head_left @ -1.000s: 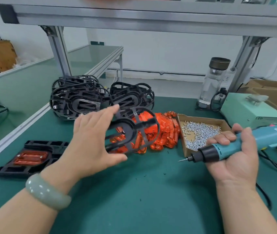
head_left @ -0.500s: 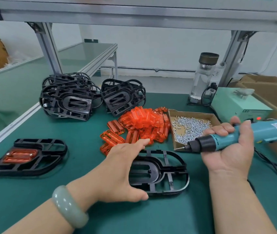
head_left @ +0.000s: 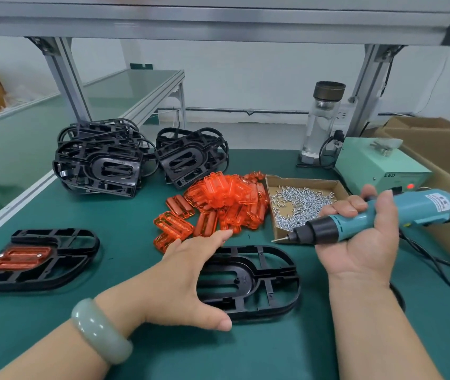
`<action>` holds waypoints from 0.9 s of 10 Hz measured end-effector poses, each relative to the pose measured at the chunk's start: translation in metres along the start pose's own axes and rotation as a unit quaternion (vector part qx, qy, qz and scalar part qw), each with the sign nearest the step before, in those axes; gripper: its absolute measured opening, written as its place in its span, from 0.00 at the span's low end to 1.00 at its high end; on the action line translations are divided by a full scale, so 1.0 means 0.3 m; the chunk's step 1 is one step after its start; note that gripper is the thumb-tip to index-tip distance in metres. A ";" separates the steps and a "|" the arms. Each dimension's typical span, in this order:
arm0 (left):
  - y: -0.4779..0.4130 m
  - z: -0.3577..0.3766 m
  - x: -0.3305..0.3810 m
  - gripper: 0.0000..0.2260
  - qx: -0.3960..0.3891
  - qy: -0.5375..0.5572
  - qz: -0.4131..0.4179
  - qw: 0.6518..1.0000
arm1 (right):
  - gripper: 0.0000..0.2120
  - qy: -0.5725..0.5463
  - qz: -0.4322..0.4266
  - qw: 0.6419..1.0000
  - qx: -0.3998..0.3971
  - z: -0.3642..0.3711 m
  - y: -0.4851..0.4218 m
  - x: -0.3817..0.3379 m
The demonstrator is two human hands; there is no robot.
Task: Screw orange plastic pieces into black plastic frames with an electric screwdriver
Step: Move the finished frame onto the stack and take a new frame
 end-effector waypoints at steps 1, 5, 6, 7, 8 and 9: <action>-0.001 -0.059 -0.008 0.32 0.103 0.016 0.005 0.995 | 0.07 0.000 0.005 1.000 -0.005 -0.001 -0.001 0.002; -0.100 -0.171 -0.318 0.30 0.167 -0.083 -0.423 0.887 | 0.08 0.011 0.026 1.000 -0.004 -0.002 0.000 0.025; -0.086 -0.179 -0.291 0.17 0.261 -0.001 -0.382 0.887 | 0.08 0.012 0.026 1.000 -0.004 -0.003 0.000 0.025; -0.065 -0.192 -0.247 0.07 0.378 0.182 -0.294 0.859 | 0.08 0.009 0.028 1.000 -0.007 -0.003 -0.001 0.027; -0.051 -0.165 -0.173 0.06 0.385 0.459 -0.249 0.761 | 0.08 0.007 0.028 1.000 -0.009 -0.002 -0.001 0.029; -0.037 -0.121 -0.080 0.07 0.305 0.642 -0.195 0.676 | 0.08 0.008 0.028 1.000 -0.013 -0.001 0.002 0.032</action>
Point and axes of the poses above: each hand's wrist, its own y-axis away from the middle knuckle, its own z-axis out of the palm, x = y × z, the point moved 4 cm from there along -y, towards the middle knuckle
